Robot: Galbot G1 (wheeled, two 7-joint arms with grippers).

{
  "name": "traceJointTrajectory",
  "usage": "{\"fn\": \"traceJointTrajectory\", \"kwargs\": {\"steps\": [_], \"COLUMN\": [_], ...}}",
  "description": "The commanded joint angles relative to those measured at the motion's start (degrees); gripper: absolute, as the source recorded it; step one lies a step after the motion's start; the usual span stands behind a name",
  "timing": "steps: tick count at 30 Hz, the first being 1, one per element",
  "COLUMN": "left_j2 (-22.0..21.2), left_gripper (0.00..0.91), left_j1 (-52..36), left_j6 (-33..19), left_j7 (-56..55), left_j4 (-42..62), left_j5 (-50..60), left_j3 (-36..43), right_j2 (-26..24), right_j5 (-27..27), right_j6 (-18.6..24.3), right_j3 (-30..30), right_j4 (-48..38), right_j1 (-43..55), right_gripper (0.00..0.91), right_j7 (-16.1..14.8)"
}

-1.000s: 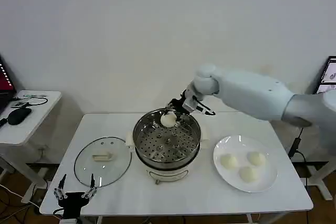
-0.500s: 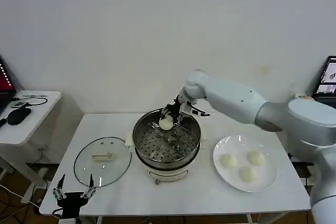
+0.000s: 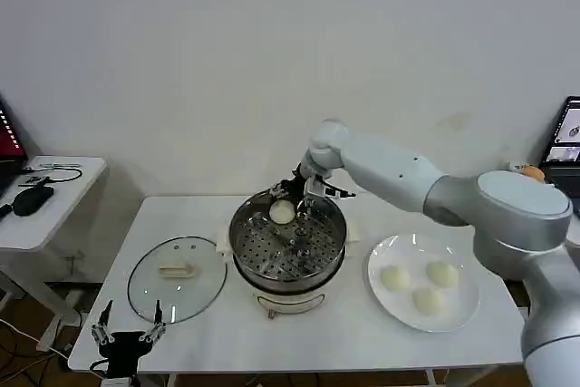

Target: Take steamed baozi put them in steamer then cover it.

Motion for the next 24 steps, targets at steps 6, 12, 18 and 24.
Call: {"fn": "traceJointTrajectory", "kwargs": {"steps": [6,12,18,24], "left_j2": [1.0,2.4,3.1,2.9], "left_gripper": [0.907,0.907,0.907,0.907], "left_j1": [-1.3,-2.3,-2.2,-2.1], "left_j6": [2.9,4.5,4.4,4.1], "left_j7": [1.4,2.6,3.3,3.6], "left_j4": [-1.6,-3.3,-3.5,-3.1], "left_j5": [0.0,0.1,1.4,2.3], "left_j3": [1.9,3.1,4.2,5.2], "right_j2": [-22.0,-35.7,-47.4,-53.3], "right_j5": [22.2,23.6,30.4,20.6], "right_j6": [-28.5,-41.0,-50.3,-66.9], "right_j3": [-11.7,-17.2,-20.3,-7.0], "right_j4": [27.4,34.2,41.1,47.9], "right_j1": [19.0,22.3,21.1,6.9], "right_gripper": [0.907,0.907,0.907,0.907], "right_j7": [-3.7,-2.1,0.7,-0.4]}}
